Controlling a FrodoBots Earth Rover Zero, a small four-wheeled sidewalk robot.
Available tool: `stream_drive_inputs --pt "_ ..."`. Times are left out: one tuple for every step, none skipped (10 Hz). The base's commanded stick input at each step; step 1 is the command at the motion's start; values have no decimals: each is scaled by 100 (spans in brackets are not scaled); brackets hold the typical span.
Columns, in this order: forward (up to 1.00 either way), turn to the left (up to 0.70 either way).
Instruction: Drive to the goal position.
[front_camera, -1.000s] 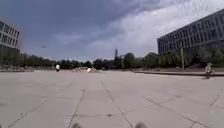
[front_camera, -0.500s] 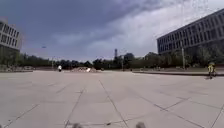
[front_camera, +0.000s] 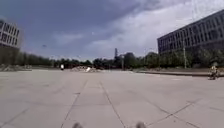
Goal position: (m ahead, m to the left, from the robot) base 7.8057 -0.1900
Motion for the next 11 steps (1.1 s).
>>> stream_drive_inputs --pt "45 0" --pt "45 0" --pt "45 0" --pt "45 0" --pt "45 0" --pt "45 0" --pt "45 0" --pt "45 0" --pt "45 0" --pt "45 0" --pt "45 0"
